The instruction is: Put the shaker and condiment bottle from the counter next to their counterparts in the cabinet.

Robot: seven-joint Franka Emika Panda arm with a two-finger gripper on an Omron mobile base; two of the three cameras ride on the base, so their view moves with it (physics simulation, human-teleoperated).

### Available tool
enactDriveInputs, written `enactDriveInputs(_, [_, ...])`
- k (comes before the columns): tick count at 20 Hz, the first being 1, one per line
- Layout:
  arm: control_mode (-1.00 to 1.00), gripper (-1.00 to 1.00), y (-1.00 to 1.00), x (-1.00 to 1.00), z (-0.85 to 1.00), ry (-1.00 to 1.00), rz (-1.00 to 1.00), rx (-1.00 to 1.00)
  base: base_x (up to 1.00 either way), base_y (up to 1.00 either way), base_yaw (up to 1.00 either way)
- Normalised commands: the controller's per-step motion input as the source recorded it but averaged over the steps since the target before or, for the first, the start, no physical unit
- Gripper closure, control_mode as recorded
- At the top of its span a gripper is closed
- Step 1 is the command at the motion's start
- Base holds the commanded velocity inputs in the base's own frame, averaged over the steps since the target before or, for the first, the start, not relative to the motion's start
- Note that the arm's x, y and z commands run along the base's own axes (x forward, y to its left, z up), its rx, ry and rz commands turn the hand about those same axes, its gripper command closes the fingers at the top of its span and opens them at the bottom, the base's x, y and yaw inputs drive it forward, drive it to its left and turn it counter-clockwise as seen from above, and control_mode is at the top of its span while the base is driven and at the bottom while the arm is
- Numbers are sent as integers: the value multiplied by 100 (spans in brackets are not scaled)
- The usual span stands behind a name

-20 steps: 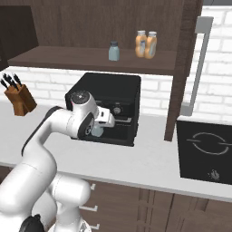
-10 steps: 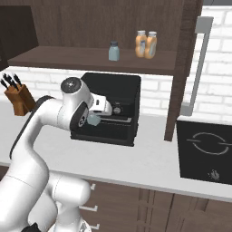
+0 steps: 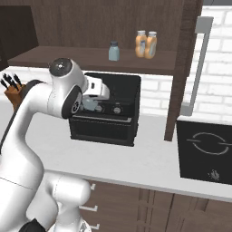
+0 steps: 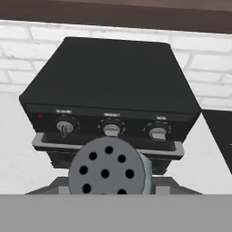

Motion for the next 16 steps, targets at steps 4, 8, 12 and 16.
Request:
enactDriveInputs(4, [-100,100,0,-5,78,-1,0,0,0,0,0])
enactDriveInputs(8, [-100,100,0,-1,76,-1,0,0,0,0,0])
enactDriveInputs(12, [-100,100,0,0,73,0,0,0,0,0,0])
enactDriveInputs(16, [-100,100,0,0,60,0,0,0,0,0,0])
